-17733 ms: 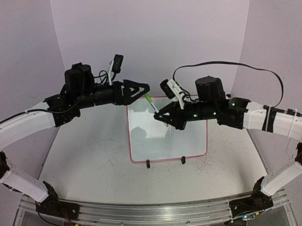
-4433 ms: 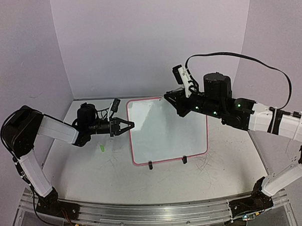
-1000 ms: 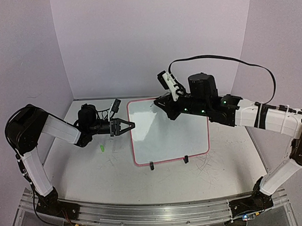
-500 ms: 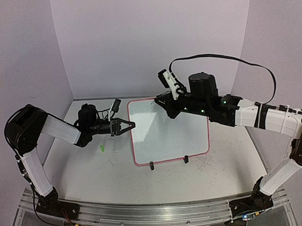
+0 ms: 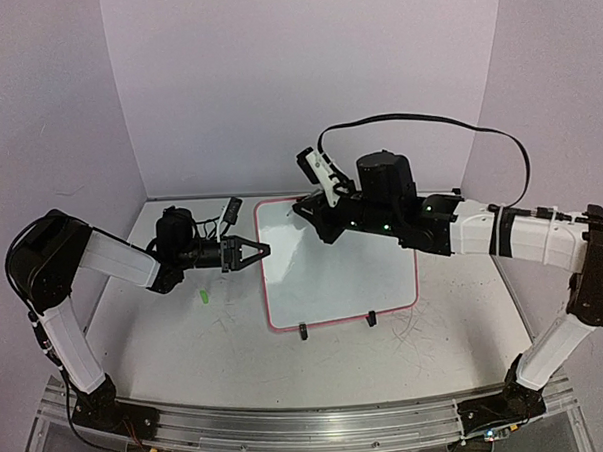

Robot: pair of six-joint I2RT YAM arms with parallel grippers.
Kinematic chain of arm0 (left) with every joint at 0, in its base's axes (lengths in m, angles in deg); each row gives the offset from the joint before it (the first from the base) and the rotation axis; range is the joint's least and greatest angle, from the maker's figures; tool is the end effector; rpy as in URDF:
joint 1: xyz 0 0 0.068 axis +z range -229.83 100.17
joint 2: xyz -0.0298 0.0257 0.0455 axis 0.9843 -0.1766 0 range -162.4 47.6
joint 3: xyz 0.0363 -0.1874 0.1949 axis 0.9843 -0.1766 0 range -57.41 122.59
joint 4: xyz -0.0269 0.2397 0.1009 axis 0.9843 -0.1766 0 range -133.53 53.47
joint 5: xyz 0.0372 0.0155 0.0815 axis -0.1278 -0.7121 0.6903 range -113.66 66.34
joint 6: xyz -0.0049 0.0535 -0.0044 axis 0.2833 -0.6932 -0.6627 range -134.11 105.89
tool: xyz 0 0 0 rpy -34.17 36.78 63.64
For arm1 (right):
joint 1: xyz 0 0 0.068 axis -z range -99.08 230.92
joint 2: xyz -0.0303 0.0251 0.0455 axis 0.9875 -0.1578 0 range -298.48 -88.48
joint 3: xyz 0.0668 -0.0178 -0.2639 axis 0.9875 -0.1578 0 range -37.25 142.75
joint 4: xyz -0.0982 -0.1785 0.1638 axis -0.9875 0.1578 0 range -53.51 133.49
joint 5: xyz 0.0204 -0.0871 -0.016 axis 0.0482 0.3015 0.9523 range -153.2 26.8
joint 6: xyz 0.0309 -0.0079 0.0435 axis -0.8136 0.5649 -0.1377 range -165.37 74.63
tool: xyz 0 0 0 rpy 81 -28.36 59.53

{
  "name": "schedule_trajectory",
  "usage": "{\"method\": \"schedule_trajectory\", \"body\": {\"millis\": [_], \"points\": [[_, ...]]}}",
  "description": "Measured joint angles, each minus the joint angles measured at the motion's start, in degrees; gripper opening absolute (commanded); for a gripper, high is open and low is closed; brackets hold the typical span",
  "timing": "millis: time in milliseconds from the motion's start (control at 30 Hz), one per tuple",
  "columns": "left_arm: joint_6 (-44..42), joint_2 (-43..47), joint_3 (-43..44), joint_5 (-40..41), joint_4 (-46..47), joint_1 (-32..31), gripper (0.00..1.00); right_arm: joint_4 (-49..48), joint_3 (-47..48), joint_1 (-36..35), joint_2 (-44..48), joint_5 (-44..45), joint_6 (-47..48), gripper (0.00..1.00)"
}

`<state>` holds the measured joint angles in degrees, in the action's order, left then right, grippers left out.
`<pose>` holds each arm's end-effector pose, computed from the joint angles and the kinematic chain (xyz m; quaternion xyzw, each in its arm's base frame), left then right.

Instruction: Write a sentence on the whiteboard

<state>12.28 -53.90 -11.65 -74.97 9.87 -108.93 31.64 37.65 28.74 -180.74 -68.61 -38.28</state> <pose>0.2968 -0.1970 0.1879 0.2964 0.6803 -0.5637 0.3627 0.2358 0.3093 0.3378 -0.4109 0.6625 0.2737 0.5633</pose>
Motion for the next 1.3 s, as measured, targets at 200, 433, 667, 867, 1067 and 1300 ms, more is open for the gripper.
{"method": "schedule_trajectory", "body": {"millis": [200, 433, 667, 867, 1067, 1300], "points": [[0.0, 0.0, 0.0, 0.0, 0.0, 0.0, 0.00, -2.0, 1.4, -0.7, -2.2, -0.1, 0.4, 0.00], [0.0, 0.0, 0.0, 0.0, -0.1, 0.0, 0.00, -3.4, 1.4, -0.9, -2.6, 1.5, 1.0, 0.00], [-0.4, 0.0, 0.0, 0.0, -0.4, 0.0, 0.00, -4.7, 4.1, -1.0, -5.3, 2.3, 1.2, 0.00], [-0.6, 0.0, 0.0, 0.0, -0.4, 0.0, 0.00, -4.3, 6.7, -1.3, -8.8, 0.7, 1.3, 0.00], [-0.7, 0.0, 0.0, 0.0, -0.4, 0.0, 0.00, -3.1, 7.1, -1.5, -9.7, -0.3, 1.9, 0.00], [-0.8, 0.0, 0.4, 0.0, -1.0, 0.0, 0.00, -2.2, 7.1, -1.7, -9.7, 1.1, 2.0, 0.00]]}}
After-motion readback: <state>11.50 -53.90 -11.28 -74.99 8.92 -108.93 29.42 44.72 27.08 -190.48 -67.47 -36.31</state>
